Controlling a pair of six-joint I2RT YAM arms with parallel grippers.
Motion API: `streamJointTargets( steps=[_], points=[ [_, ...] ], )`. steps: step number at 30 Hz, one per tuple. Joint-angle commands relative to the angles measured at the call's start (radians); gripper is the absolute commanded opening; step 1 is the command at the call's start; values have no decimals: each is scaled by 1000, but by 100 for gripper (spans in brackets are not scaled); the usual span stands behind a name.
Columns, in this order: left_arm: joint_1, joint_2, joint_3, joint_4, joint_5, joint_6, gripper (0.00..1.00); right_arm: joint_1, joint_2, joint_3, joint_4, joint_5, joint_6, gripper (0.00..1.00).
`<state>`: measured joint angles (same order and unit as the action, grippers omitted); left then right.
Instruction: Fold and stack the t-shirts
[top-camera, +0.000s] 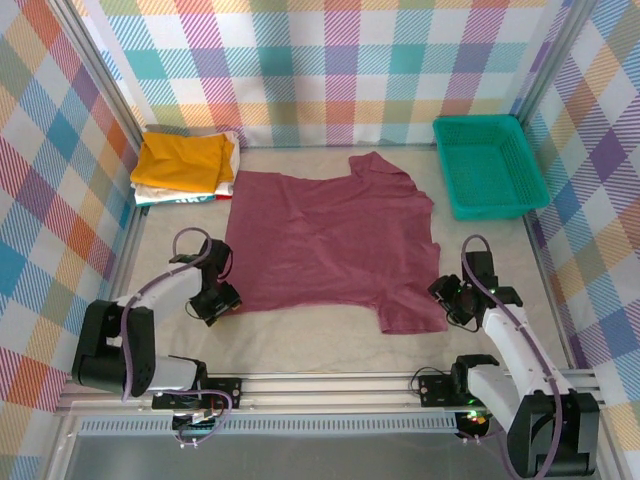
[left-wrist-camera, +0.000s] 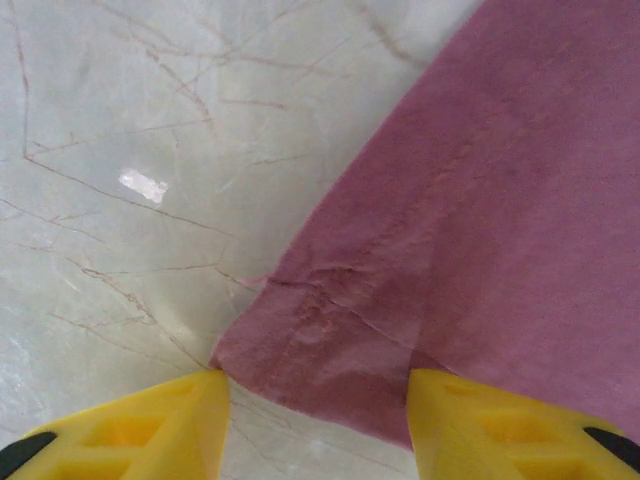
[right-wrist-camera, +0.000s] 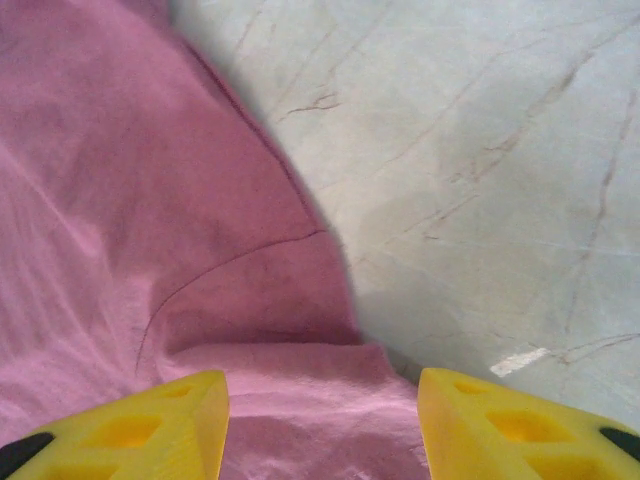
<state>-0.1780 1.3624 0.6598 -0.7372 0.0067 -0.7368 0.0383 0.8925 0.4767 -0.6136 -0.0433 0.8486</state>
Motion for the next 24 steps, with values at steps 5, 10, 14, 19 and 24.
streamJointTargets(
  steps=[5, 10, 14, 19, 24],
  points=[
    [11, -6, -26, 13, -39, 7, 48, -14, -44, -11, -48, -11, 20, 53],
    [14, -6, -11, 12, -73, 23, 47, -15, -39, -11, -86, -12, 24, 54],
    [21, -8, -2, 18, -76, 31, 41, -17, -38, 0, -101, -1, 12, 54],
    [26, -18, 15, 6, -104, 46, 23, -19, -34, 0, -136, 3, 25, 54],
    [28, -34, 14, 15, -108, 52, 12, -21, -37, -7, -202, -59, 25, 54]
  ],
)
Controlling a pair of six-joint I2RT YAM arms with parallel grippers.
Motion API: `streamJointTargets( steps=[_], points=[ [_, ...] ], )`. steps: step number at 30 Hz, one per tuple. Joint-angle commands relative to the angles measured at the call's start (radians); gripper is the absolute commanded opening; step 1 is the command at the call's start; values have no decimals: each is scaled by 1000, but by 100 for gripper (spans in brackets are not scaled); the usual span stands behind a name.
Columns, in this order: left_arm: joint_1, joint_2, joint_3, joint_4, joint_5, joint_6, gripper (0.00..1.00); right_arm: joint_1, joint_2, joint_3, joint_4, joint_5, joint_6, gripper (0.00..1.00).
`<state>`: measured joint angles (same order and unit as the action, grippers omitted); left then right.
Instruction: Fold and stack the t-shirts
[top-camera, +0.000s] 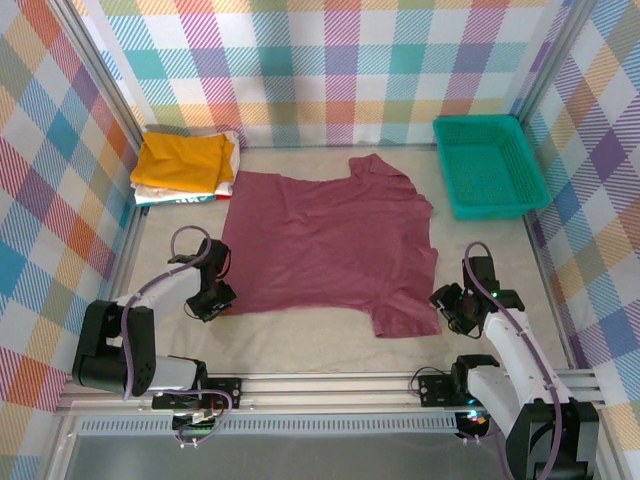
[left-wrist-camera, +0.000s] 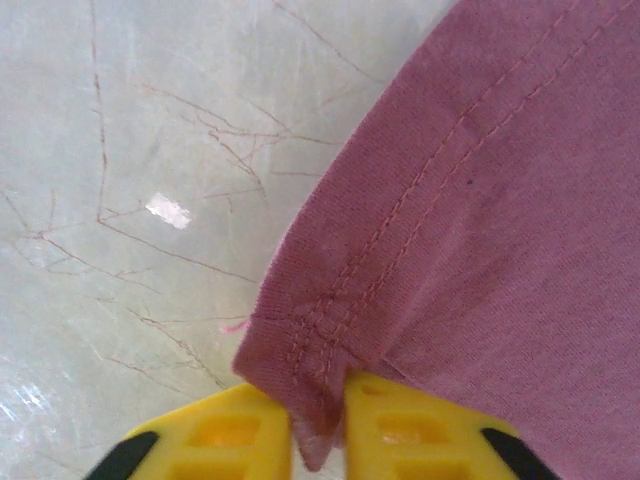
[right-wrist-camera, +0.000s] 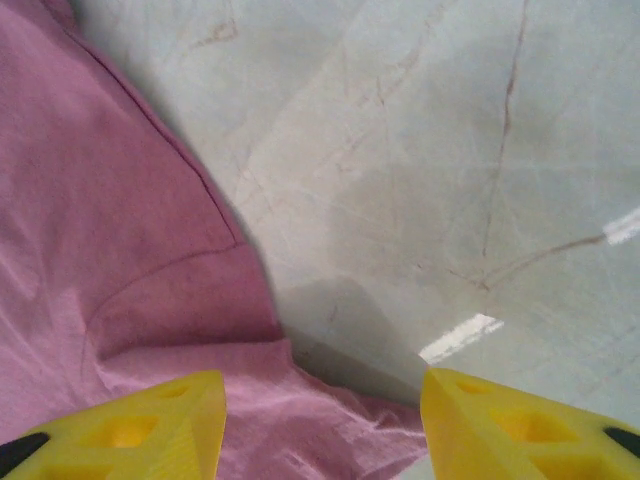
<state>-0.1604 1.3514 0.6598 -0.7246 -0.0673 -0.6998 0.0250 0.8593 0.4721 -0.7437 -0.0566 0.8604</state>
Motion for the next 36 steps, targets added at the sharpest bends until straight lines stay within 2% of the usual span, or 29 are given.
streamJointTargets(
  steps=[1, 4, 9, 14, 21, 25, 29, 33, 36],
  points=[
    [10, -21, 11, 3, -36, 17, 10, -7, -6, -6, -90, -60, 10, 54],
    [11, -21, 2, 9, -33, 22, 0, -6, -13, -9, -160, -90, -1, 53],
    [12, -23, -21, 49, -14, 13, 0, -4, -22, -15, -216, -95, 10, 54],
    [12, -24, -22, 55, 4, 19, 0, -2, 46, 3, -208, -109, -1, 55],
    [12, -62, -34, 67, 31, 8, 0, 16, 116, -19, -85, -136, 31, 53],
    [11, -82, -37, 68, 32, 5, 0, 36, 134, -56, 17, -128, 58, 44],
    [11, -98, -35, 64, 31, 7, 0, 52, 156, -81, 66, -107, 72, 42],
    [12, -92, -28, 61, 31, 9, 0, 56, 154, -65, 70, -86, 67, 19],
    [12, -101, -25, 49, 18, -1, 0, 56, 150, -48, 46, -74, 63, 9]
  ],
)
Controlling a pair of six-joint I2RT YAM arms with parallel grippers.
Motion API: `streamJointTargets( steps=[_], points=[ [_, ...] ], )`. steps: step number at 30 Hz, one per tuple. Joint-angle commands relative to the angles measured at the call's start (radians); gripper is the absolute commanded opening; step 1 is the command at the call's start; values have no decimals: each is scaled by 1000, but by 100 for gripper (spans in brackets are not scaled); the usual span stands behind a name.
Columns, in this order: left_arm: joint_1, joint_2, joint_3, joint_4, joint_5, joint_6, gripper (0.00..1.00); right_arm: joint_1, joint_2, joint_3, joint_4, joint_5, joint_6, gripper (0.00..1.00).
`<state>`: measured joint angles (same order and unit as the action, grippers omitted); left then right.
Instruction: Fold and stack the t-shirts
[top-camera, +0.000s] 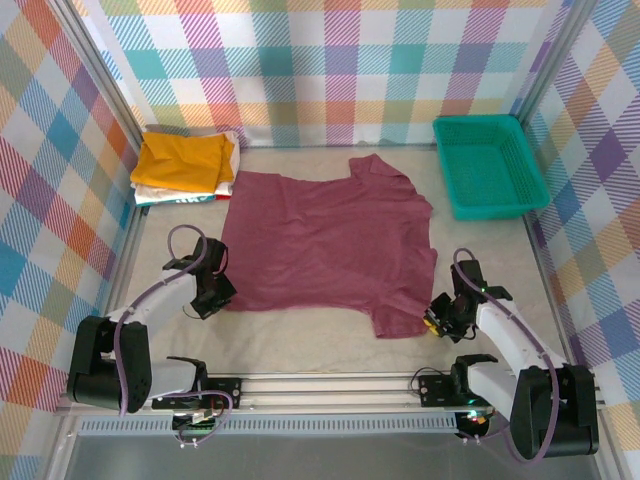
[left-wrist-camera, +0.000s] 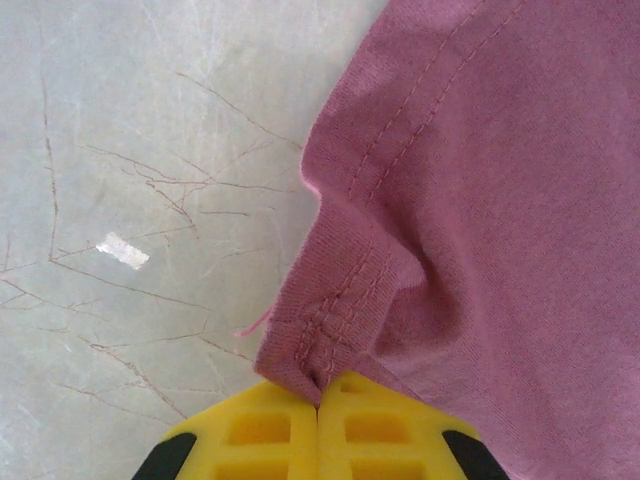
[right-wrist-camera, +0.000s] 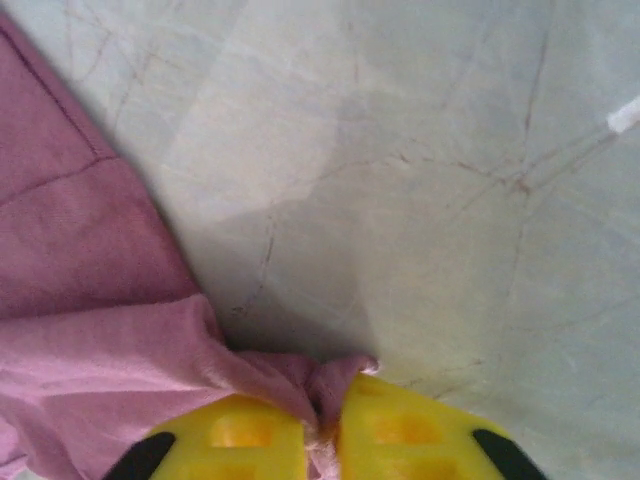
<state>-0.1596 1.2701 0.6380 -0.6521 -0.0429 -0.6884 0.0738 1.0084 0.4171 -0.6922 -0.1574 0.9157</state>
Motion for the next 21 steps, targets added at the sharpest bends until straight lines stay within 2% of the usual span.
streamJointTargets(
  steps=[1, 2, 21],
  points=[
    [11, -29, -4, -27, -9, -17, 0, 8, -1, 13, -14, 28, 5, 3],
    [11, -38, -7, -26, -9, -20, 0, 7, -6, 18, -22, 29, 5, 0],
    [12, -250, -23, -148, 0, -54, 0, 3, -249, 162, -332, 52, 49, 0]
  ],
)
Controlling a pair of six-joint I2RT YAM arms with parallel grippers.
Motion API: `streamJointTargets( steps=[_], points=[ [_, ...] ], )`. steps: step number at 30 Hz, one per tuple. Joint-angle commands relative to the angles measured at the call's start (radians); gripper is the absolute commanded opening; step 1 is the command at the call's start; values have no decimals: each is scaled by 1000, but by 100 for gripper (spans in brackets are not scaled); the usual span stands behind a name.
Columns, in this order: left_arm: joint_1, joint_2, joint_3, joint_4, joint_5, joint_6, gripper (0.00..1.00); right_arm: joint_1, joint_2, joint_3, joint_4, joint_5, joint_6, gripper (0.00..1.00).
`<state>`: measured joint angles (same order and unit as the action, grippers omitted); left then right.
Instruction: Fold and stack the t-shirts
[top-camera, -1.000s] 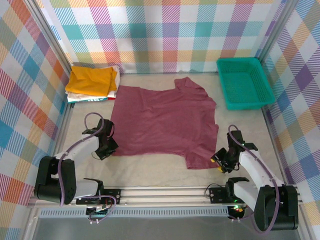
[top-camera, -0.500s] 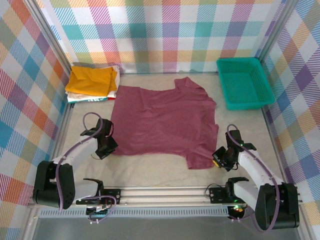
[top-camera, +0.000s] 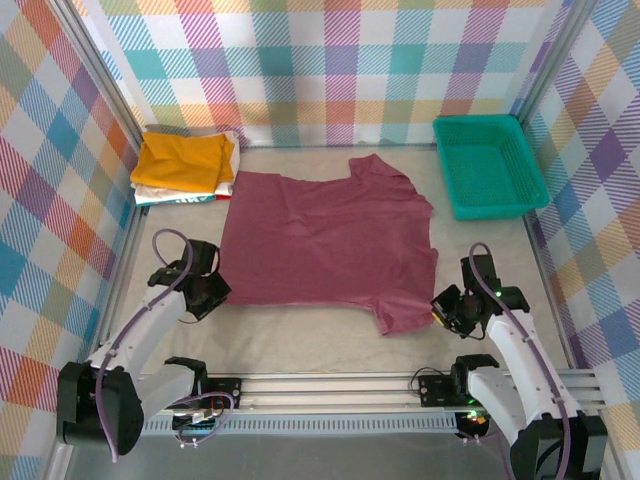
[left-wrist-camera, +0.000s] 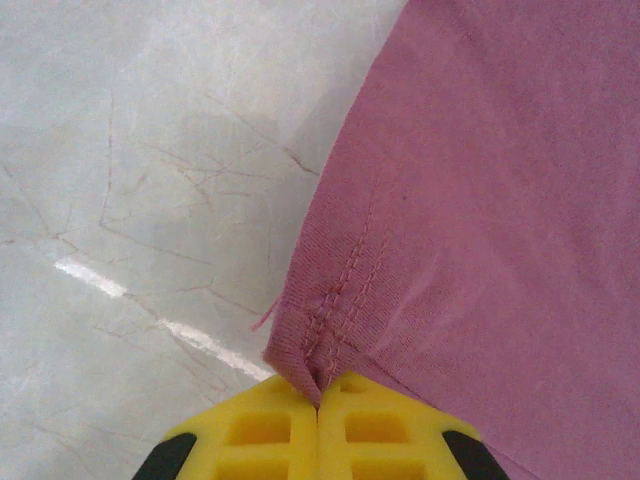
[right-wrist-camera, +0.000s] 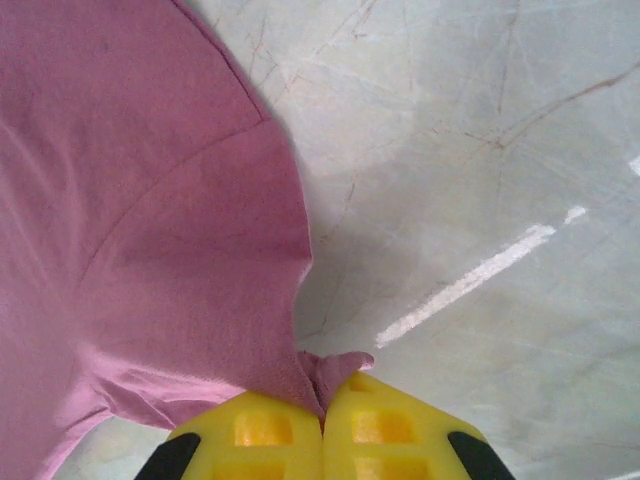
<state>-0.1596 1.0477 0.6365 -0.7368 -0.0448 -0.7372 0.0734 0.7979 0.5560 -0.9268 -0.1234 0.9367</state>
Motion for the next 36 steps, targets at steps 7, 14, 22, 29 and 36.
streamJointTargets(
  steps=[7, 14, 22, 29, 36],
  points=[
    [12, -172, -40, -112, 30, 9, 0, 5, -172, 34, -190, 16, 36, 0],
    [8, -272, -58, -102, 78, 3, 0, 5, -206, 56, -196, 11, 29, 0],
    [11, -137, -2, -6, 41, 27, 0, 5, -45, 135, -13, 21, -35, 0],
    [30, 76, 129, 79, 35, 91, 0, 4, 163, 237, 113, 20, -118, 0],
    [44, 197, 229, 99, 38, 155, 0, 5, 280, 308, 184, 39, -156, 0]
  ],
)
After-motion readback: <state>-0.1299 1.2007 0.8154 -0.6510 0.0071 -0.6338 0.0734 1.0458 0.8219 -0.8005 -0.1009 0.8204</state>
